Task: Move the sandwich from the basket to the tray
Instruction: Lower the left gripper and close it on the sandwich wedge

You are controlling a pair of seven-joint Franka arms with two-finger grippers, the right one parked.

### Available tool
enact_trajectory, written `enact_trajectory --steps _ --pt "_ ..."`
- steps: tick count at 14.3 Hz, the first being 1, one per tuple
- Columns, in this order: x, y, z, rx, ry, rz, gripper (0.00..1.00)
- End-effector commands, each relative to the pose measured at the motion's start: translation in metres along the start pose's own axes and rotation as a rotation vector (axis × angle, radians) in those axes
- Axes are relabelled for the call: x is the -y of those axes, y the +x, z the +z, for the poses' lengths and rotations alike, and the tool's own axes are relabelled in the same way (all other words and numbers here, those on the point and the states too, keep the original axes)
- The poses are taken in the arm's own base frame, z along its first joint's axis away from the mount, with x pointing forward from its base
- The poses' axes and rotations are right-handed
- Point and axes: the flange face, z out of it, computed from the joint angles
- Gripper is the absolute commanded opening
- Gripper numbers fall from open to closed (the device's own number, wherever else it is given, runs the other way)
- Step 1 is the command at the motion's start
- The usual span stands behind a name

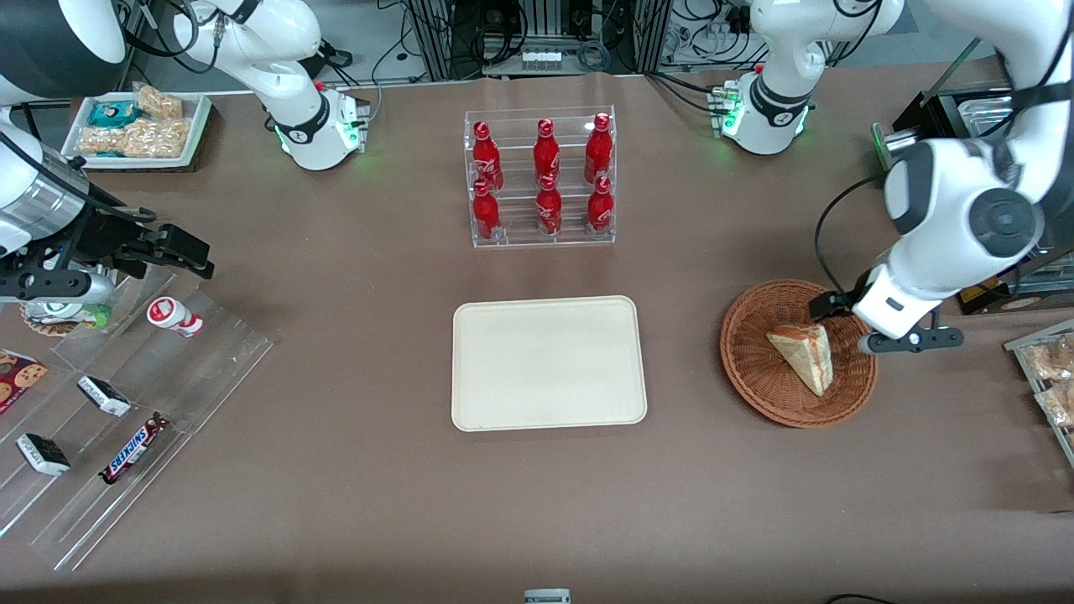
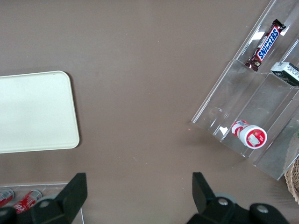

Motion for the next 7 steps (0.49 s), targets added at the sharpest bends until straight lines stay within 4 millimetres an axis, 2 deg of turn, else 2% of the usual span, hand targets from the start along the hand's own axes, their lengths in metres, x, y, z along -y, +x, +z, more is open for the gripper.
enact_trajectory --steps 1,3,4,7 --pt "-0.001 -0.004 0.026 -0.043 0.001 -0.226 1.00" --pt "-0.004 0.004 0.044 -0.069 -0.022 -0.461 1.00" --pt "-0.005 0.007 0.052 -0.083 -0.034 -0.522 1.00" --pt "-0.006 0.008 0.079 -0.083 -0.042 -0.550 1.00"
